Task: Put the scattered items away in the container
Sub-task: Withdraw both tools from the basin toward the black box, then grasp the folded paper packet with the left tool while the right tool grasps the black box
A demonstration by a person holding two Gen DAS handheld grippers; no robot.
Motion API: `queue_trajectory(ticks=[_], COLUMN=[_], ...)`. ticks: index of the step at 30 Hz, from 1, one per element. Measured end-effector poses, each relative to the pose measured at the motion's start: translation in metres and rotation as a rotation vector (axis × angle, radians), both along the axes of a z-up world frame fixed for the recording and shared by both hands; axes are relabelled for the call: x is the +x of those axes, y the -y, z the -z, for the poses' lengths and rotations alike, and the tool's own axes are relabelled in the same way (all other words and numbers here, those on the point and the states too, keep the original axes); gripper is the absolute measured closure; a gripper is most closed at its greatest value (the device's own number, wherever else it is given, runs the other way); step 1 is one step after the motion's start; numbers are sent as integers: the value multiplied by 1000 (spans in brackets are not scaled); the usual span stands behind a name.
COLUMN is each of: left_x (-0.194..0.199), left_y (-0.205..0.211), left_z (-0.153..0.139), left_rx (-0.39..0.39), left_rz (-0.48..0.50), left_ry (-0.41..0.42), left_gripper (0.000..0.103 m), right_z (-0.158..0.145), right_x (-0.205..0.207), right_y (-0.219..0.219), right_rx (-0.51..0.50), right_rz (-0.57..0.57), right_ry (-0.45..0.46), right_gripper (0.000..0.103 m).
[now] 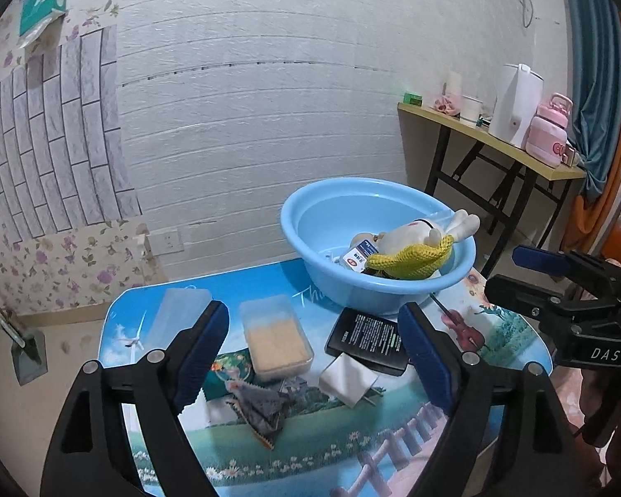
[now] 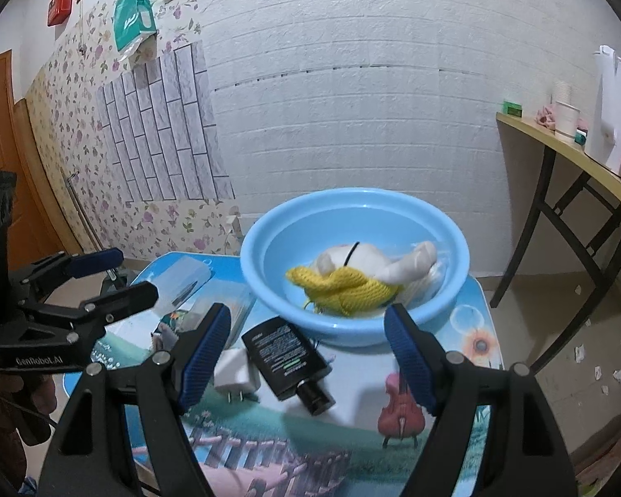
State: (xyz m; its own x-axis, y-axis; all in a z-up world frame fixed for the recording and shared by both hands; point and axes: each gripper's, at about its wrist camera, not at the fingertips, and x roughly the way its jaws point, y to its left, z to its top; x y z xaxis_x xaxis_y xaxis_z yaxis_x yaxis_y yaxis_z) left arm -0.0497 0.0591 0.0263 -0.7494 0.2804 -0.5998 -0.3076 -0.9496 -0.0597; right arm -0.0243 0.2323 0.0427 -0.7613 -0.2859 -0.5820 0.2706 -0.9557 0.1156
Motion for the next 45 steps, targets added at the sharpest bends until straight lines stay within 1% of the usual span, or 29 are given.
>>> queue_trajectory(ticks=[5, 7, 9, 14, 20, 24, 45], left_x=[9, 12, 14, 18, 19, 18, 2], left_y=[4, 6, 7, 11, 19, 22, 28], left_z=[0, 2, 4, 10, 17, 20, 40], left_rx=[-3, -8, -20, -27, -28, -32, -41], left_rz=[-4, -5, -4, -18, -35, -41, -52], left_ry=[-2, 2, 7, 19, 37, 45, 97], left_gripper=[19, 17, 11, 9, 8, 8, 8], right_z=[0, 1, 2, 4, 14, 18, 38], right_x=[10, 13, 15, 18, 15, 18, 5], right_y=[0, 0, 0, -3, -8, -2, 1], right_rx=[-4, -2, 0, -14, -60, -41, -41], right_rz=[8, 11, 18, 30, 38, 32, 37], right_ry=[8, 11, 15, 31, 88, 88, 148], right_gripper=[26, 26, 26, 26, 26, 26, 26])
